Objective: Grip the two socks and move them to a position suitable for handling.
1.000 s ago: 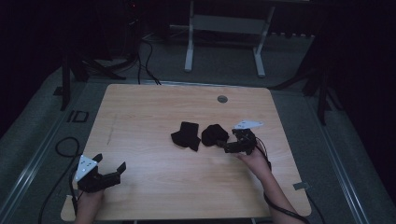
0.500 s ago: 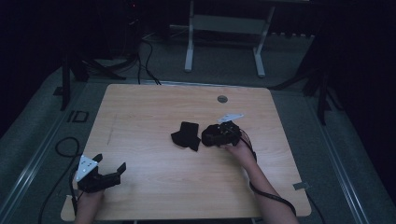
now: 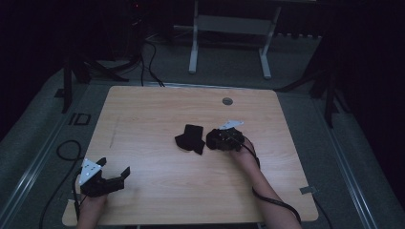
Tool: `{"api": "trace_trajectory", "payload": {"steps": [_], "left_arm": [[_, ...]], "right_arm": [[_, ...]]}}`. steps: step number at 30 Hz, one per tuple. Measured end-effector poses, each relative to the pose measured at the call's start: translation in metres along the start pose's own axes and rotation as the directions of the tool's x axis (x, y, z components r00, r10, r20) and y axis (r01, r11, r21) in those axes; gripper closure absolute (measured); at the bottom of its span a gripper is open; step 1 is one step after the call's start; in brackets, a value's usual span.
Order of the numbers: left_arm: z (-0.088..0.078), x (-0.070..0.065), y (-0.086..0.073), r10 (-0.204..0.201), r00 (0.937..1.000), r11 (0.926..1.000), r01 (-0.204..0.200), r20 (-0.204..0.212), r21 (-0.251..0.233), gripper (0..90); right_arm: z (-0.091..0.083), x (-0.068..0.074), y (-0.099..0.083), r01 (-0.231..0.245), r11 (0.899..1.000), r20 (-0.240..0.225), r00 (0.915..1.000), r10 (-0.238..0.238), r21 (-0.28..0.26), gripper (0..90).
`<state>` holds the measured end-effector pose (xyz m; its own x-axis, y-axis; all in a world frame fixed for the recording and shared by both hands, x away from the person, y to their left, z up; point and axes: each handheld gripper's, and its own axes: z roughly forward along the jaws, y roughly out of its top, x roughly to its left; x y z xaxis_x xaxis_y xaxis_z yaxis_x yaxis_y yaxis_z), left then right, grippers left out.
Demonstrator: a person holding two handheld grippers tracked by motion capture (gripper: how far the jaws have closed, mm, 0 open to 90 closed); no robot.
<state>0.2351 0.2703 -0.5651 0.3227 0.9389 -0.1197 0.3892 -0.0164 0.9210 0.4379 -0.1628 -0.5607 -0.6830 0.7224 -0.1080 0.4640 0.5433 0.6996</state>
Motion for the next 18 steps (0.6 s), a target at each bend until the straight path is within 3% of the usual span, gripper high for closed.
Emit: {"api": "trace_trajectory", "payload": {"steps": [5, 8, 12, 18], "left_arm": [[0.001, 0.0, 0.0, -0.005, 1.0, 1.0, 0.005, 0.002, 0.002, 0.1], [0.001, 0.001, 0.0, -0.006, 1.0, 1.0, 0.006, 0.001, 0.001, 0.0], [0.0, 0.001, 0.0, -0.008, 1.0, 1.0, 0.008, 0.001, 0.0, 0.1], [0.0, 0.0, 0.0, -0.004, 1.0, 1.0, 0.004, 0.001, -0.002, 0.1]], "right_arm": [[-0.002, 0.007, 0.0, 0.014, 1.0, 0.058, 0.9982, -0.014, 0.004, 70.5], [-0.004, 0.007, 0.003, -0.025, 1.0, 0.058, 0.998, 0.024, 0.014, 77.1], [-0.016, 0.01, 0.005, -0.055, 0.998, 0.035, 0.9978, 0.056, -0.016, 78.3], [-0.054, 0.022, 0.007, -0.032, 0.996, -0.01, 0.9995, 0.032, -0.079, 78.3]]}}
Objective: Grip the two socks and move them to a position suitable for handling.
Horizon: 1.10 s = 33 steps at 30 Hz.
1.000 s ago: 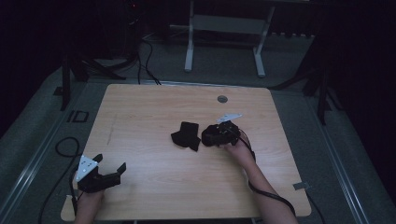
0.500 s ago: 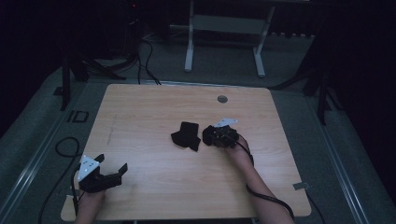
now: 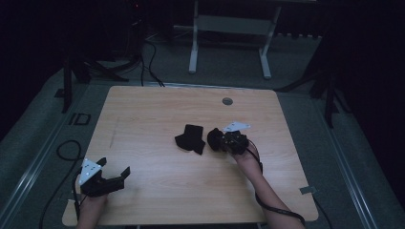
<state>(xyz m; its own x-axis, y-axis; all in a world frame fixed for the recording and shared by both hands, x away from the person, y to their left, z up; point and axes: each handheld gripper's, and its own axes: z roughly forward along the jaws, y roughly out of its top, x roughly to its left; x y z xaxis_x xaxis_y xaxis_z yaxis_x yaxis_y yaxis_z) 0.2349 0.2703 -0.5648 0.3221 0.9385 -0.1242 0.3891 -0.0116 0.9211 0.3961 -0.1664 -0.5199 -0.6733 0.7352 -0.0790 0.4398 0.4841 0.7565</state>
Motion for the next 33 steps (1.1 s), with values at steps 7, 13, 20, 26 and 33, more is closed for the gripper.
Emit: {"api": "trace_trajectory", "payload": {"steps": [7, 13, 20, 26, 33], "left_arm": [[0.0, -0.001, 0.0, -0.001, 1.0, 1.0, 0.001, 0.001, -0.002, 0.0], [0.0, -0.002, 0.001, 0.001, 1.0, 1.0, -0.001, 0.006, -0.002, 0.1], [0.0, -0.004, 0.001, 0.011, 0.9999, 0.9999, -0.011, 0.002, -0.004, 0.0], [0.001, -0.005, 0.001, 0.01, 0.9999, 1.0, -0.009, 0.013, -0.002, 0.1], [0.003, -0.014, 0.002, 0.036, 0.9986, 0.9992, -0.037, 0.038, 0.013, 0.0]], "right_arm": [[-0.045, 0.019, -0.006, -0.004, 0.999, -0.039, 0.9992, 0.002, -0.053, 78.3], [-0.067, 0.049, -0.029, -0.007, 0.996, -0.076, 0.9971, 0.0, -0.094, 78.1], [-0.053, 0.072, -0.054, 0.009, 1.0, -0.116, 0.9932, -0.012, -0.022, 77.8], [-0.037, 0.077, -0.063, -0.009, 0.999, -0.111, 0.9938, 0.013, 0.036, 77.5], [-0.029, 0.083, -0.069, 0.02, 0.999, -0.09, 0.9959, -0.016, 0.045, 75.1]]}}
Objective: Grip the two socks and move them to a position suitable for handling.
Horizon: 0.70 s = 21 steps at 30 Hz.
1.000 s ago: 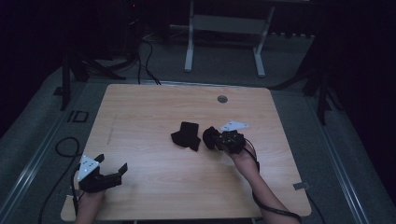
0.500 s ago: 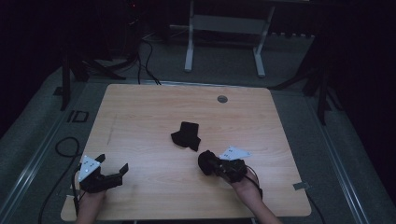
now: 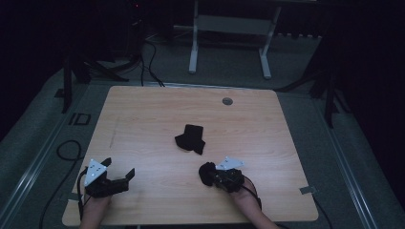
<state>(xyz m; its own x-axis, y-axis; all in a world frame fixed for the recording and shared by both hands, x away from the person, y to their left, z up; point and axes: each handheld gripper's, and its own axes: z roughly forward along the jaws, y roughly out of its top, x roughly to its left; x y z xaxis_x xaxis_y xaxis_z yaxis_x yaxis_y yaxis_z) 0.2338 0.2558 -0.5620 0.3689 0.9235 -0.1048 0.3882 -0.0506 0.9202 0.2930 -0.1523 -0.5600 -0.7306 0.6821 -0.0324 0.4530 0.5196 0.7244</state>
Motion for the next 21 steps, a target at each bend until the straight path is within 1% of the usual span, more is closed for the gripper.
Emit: {"api": "trace_trajectory", "payload": {"steps": [2, 3, 4, 6, 7, 8, 9, 10, 11, 12, 13, 14, 15, 16, 17, 18, 19, 20, 21], "left_arm": [[0.001, -0.001, 0.001, -0.012, 0.9999, 0.9999, 0.012, 0.012, 0.003, 0.1], [0.001, -0.002, 0.001, -0.022, 0.9995, 0.9997, 0.022, 0.024, 0.006, 0.0], [0.001, -0.002, 0.001, -0.022, 0.9995, 0.9997, 0.022, 0.024, 0.006, 0.1], [0.003, -0.006, 0.002, -0.042, 0.9978, 0.999, 0.041, 0.051, 0.019, 0.1], [0.004, -0.008, 0.002, -0.042, 0.9973, 0.9987, 0.04, 0.06, 0.031, 0.1], [0.006, -0.013, 0.003, -0.036, 0.997, 0.9986, 0.033, 0.069, 0.04, 0.1], [0.006, -0.017, 0.004, -0.022, 0.9966, 0.9988, 0.019, 0.079, 0.045, 0.1], [0.007, -0.023, 0.005, -0.003, 0.9958, 0.999, -0.001, 0.091, 0.044, 1.7], [0.008, -0.029, 0.006, 0.017, 0.9952, 0.9988, -0.021, 0.096, 0.045, 6.0], [0.011, -0.038, 0.008, 0.027, 0.9918, 0.9981, -0.034, 0.125, 0.051, 8.3], [0.012, -0.043, 0.009, 0.031, 0.9884, 0.9975, -0.04, 0.149, 0.058, 10.0], [0.016, -0.053, 0.01, 0.023, 0.9797, 0.9964, -0.038, 0.199, 0.075, 10.7], [0.019, -0.058, 0.011, 0.015, 0.973, 0.9953, -0.037, 0.23, 0.09, 12.8], [0.024, -0.067, 0.012, 0.002, 0.9655, 0.9933, -0.032, 0.26, 0.111, 15.0], [0.028, -0.075, 0.013, -0.009, 0.9558, 0.9908, -0.031, 0.294, 0.132, 15.0], [0.033, -0.084, 0.015, -0.016, 0.9425, 0.9873, -0.038, 0.334, 0.154, 15.0], [0.039, -0.093, 0.017, -0.017, 0.932, 0.9838, -0.049, 0.362, 0.173, 17.3], [0.044, -0.101, 0.019, -0.01, 0.9222, 0.9804, -0.067, 0.387, 0.185, 17.3], [0.049, -0.109, 0.021, -0.01, 0.909, 0.9783, -0.077, 0.417, 0.192, 18.0]], "right_arm": [[-0.001, -0.001, 0.001, -0.006, 1.0, -0.009, 0.9999, 0.006, 0.005, 71.3], [-0.003, -0.001, 0.002, -0.01, 1.0, -0.019, 0.9998, 0.01, 0.012, 67.4], [-0.003, -0.001, 0.002, -0.01, 1.0, -0.019, 0.9998, 0.01, 0.012, 67.4], [-0.009, 0.0, 0.005, -0.019, 1.0, -0.047, 0.9987, 0.019, 0.004, 59.7], [-0.013, 0.0, 0.007, -0.012, 1.0, -0.058, 0.9983, 0.012, 0.005, 54.6], [-0.025, 0.001, 0.011, -0.013, 1.0, -0.069, 0.9976, 0.011, -0.018, 48.2], [-0.025, 0.001, 0.011, -0.013, 1.0, -0.069, 0.9976, 0.011, -0.018, 48.2], [-0.03, 0.001, 0.012, -0.018, 0.999, -0.072, 0.9973, 0.016, -0.034, 45.8], [-0.036, -0.001, 0.014, -0.025, 0.998, -0.074, 0.9971, 0.021, -0.053, 44.2], [-0.043, -0.002, 0.017, -0.03, 0.997, -0.068, 0.9974, 0.025, -0.075, 43.3], [-0.052, -0.007, 0.02, -0.044, 0.993, -0.06, 0.9975, 0.037, -0.108, 43.2], [-0.057, -0.01, 0.022, -0.051, 0.991, -0.058, 0.9973, 0.044, -0.124, 43.7], [-0.063, -0.016, 0.025, -0.056, 0.989, -0.053, 0.9974, 0.049, -0.136, 43.9], [-0.065, -0.019, 0.027, -0.06, 0.989, -0.049, 0.9973, 0.053, -0.134, 44.4], [-0.066, -0.024, 0.028, -0.064, 0.989, -0.045, 0.9973, 0.058, -0.133, 46.2], [-0.066, -0.028, 0.028, -0.074, 0.988, -0.051, 0.9964, 0.068, -0.132, 46.6], [-0.061, -0.034, 0.026, -0.086, 0.99, -0.062, 0.9949, 0.079, -0.11, 50.4], [-0.061, -0.034, 0.026, -0.086, 0.99, -0.062, 0.9949, 0.079, -0.11, 50.4], [-0.058, -0.036, 0.024, -0.087, 0.991, -0.066, 0.9945, 0.081, -0.097, 50.8]]}}
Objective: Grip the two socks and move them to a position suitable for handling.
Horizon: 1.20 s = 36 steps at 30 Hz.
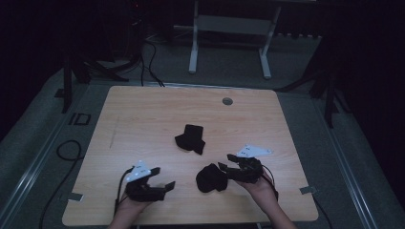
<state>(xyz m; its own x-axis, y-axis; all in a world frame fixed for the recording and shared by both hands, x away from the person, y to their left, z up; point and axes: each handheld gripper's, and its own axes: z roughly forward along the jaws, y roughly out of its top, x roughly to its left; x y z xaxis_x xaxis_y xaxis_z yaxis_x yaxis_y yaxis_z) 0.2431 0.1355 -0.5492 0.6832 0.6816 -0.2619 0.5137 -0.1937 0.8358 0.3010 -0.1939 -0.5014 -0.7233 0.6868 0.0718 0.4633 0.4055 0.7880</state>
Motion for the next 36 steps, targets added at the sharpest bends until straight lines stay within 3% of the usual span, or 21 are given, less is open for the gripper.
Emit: {"api": "trace_trajectory", "payload": {"steps": [4, 8, 12, 17, 21, 26, 32, 33, 36], "left_arm": [[0.027, -0.015, 0.015, 0.051, 0.9969, 0.996, -0.055, 0.061, 0.07, 20.1], [0.049, -0.019, 0.019, 0.062, 0.9932, 0.9879, -0.075, 0.099, 0.136, 21.8], [0.066, -0.02, 0.02, 0.074, 0.9916, 0.9787, -0.092, 0.106, 0.183, 25.6], [0.08, -0.016, 0.022, 0.074, 0.9913, 0.9734, -0.096, 0.109, 0.208, 31.1], [0.087, -0.016, 0.021, 0.096, 0.9888, 0.9644, -0.121, 0.115, 0.235, 34.8], [0.091, -0.017, 0.023, 0.109, 0.9874, 0.961, -0.134, 0.115, 0.242, 45.3], [0.095, -0.021, 0.025, 0.131, 0.9865, 0.9552, -0.153, 0.098, 0.254, 69.9], [0.096, -0.021, 0.025, 0.129, 0.9871, 0.9554, -0.15, 0.095, 0.255, 81.4], [0.096, -0.021, 0.025, 0.118, 0.9885, 0.9594, -0.138, 0.095, 0.246, 84.8]], "right_arm": [[0.015, -0.007, -0.009, -0.024, 0.998, -0.045, 0.9986, 0.027, 0.061, 51.5], [0.026, -0.014, -0.016, -0.037, 0.994, -0.052, 0.9978, 0.042, 0.102, 49.6], [0.036, -0.019, -0.019, -0.037, 0.99, -0.072, 0.9963, 0.047, 0.135, 52.5], [0.049, -0.019, -0.024, -0.03, 0.983, -0.107, 0.993, 0.05, 0.181, 56.2], [0.053, -0.018, -0.026, -0.018, 0.98, -0.135, 0.9898, 0.045, 0.197, 64.5], [0.054, -0.013, -0.026, 0.026, 0.981, -0.137, 0.9905, 0.001, 0.193, 75.5], [0.053, -0.01, -0.026, 0.042, 0.982, -0.123, 0.9922, -0.019, 0.184, 81.6], [0.053, -0.008, -0.026, 0.047, 0.982, -0.115, 0.9931, -0.026, 0.182, 82.7], [0.051, -0.006, -0.025, 0.049, 0.983, -0.106, 0.9939, -0.03, 0.176, 83.6]]}}
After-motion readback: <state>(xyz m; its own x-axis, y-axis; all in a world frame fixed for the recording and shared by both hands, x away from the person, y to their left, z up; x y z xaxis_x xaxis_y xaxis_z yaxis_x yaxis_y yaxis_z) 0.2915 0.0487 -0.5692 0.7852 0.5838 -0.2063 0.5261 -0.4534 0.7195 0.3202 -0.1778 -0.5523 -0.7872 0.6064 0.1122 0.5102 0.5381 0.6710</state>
